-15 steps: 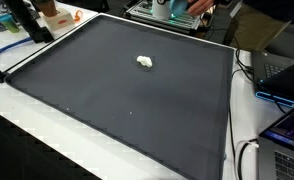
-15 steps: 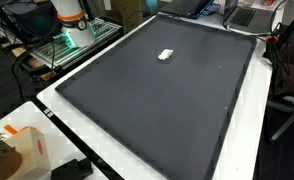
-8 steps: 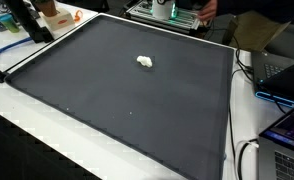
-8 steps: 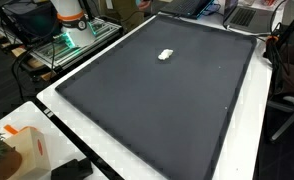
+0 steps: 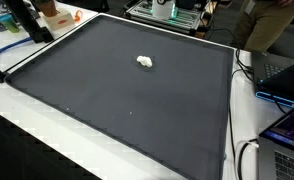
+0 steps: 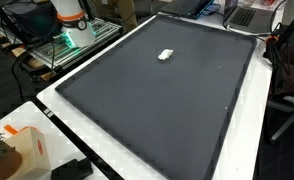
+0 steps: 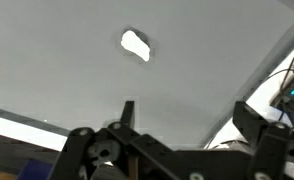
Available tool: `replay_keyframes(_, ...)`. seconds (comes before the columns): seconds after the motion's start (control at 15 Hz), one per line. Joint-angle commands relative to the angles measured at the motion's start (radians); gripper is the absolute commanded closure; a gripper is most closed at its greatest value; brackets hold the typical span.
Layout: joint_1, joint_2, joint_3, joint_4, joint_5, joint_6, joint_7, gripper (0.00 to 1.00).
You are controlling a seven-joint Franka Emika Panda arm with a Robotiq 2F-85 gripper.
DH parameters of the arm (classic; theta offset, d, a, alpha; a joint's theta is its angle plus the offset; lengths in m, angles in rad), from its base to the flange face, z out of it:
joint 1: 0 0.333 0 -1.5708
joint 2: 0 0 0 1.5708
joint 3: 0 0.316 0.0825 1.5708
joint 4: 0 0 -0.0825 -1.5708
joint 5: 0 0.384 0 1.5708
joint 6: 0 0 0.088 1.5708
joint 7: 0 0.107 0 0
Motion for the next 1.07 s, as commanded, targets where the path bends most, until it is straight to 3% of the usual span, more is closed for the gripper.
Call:
replay_keyframes(0.0, 0.0, 0.013, -0.005, -0.019, -0.015, 0.019, 0.019, 0.0)
replay_keyframes(0.27, -0.011, 0.04, -0.005, -0.052, -0.02, 0.047, 0.032, 0.0)
replay_keyframes(0.33, -0.043, 0.04, 0.032, -0.059, -0.067, 0.069, 0.185, 0.0)
replay_keyframes(0.87, -0.069, 0.064, 0.143, -0.092, -0.082, 0.074, 0.715, 0.0)
replay_keyframes(1.0, -0.074, 0.079, 0.176, -0.13, -0.106, 0.165, 0.818, 0.0)
